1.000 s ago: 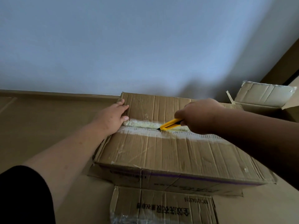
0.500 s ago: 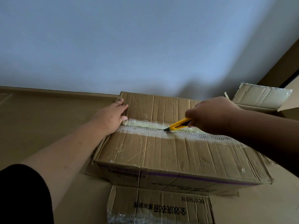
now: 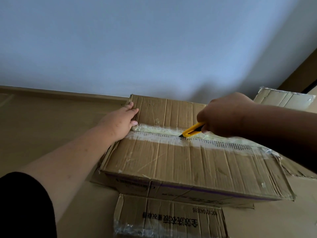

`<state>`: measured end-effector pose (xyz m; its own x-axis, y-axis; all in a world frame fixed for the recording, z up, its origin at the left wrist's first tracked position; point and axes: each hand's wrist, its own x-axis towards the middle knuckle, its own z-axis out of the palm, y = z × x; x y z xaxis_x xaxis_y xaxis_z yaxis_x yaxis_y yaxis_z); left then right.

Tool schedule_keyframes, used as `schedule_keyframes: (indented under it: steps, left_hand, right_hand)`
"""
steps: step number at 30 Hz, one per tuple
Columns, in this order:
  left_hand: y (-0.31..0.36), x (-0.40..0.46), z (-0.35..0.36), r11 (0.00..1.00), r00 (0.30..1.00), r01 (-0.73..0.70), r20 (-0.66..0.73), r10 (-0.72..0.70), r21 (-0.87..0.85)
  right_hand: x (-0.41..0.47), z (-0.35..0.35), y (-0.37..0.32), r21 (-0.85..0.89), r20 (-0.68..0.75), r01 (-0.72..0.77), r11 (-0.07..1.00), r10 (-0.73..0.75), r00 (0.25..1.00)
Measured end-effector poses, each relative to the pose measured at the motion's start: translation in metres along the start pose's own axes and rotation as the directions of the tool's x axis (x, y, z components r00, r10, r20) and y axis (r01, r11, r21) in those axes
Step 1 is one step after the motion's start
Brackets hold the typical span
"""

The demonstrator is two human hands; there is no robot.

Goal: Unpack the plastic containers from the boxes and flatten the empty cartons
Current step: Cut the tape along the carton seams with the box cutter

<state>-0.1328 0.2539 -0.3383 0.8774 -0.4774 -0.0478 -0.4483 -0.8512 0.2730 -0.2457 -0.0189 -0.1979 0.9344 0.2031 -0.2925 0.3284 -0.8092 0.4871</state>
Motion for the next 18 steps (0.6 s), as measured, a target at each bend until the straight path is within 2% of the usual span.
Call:
schedule_keyframes:
  steps: [8,18]
  left_hand:
    - [0.001,-0.003,-0.001,0.999,1.0,0.007,0.019,-0.008,0.041]
    - [-0.002,0.0,0.001,1.0,1.0,0.016,0.013,-0.016,0.025]
  right_hand:
    - [0.01,0.013,-0.018,-0.018,0.0,0.048,0.999,-0.048,0.999]
    - [-0.004,-0.003,0.014,-0.017,0.041,-0.001,1.0,0.001,0.999]
